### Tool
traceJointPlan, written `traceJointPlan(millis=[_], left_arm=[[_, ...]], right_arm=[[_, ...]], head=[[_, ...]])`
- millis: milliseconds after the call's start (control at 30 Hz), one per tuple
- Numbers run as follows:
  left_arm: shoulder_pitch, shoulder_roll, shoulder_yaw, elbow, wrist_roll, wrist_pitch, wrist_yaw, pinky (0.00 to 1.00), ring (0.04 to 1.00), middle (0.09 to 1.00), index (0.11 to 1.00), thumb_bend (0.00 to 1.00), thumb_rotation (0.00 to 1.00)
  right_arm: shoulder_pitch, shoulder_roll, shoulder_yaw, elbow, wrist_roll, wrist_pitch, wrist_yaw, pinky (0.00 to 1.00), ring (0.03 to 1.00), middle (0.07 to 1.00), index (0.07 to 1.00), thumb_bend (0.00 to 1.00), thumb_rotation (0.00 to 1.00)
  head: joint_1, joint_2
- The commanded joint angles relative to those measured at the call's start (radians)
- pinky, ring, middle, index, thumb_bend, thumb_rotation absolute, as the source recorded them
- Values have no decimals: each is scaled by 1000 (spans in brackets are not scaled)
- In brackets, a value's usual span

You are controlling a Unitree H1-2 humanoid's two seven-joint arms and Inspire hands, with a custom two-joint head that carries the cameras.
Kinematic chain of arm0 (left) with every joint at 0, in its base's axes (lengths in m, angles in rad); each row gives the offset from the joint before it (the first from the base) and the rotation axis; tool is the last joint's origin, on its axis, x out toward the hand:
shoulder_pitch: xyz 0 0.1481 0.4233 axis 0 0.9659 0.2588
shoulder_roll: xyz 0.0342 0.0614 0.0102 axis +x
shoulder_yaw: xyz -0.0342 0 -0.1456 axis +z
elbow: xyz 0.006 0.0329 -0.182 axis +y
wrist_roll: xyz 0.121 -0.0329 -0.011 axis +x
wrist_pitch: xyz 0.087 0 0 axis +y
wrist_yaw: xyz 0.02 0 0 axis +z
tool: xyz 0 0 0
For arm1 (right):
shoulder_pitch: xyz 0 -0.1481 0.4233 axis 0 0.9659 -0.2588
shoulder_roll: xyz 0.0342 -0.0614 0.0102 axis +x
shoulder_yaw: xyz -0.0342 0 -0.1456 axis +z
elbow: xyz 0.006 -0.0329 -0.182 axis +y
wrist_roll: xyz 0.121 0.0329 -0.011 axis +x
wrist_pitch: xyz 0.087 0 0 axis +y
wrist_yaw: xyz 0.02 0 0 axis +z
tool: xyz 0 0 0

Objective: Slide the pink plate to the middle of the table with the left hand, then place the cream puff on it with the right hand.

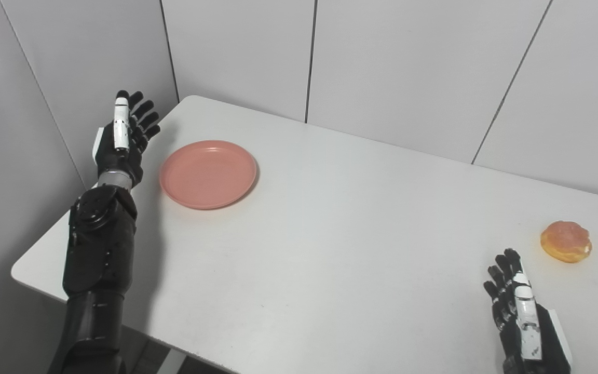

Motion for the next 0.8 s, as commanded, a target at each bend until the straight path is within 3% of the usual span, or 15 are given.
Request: traceJointPlan(millis=[0, 767], left_arm=[[-48, 31, 8, -7, -19, -38, -14, 871, 879, 879, 857, 390, 1000], [-39, 37, 4, 96, -28, -84, -47, 899, 897, 892, 881, 364, 1000]], right_arm=[[-18, -3, -3, -33, 8, -28, 4, 1000, 1000, 1000, 1000, 126, 1000], [-17, -9, -3, -38, 8, -24, 4, 1000, 1000, 1000, 1000, 133, 1000]], head=[[1, 1], [3, 13]])
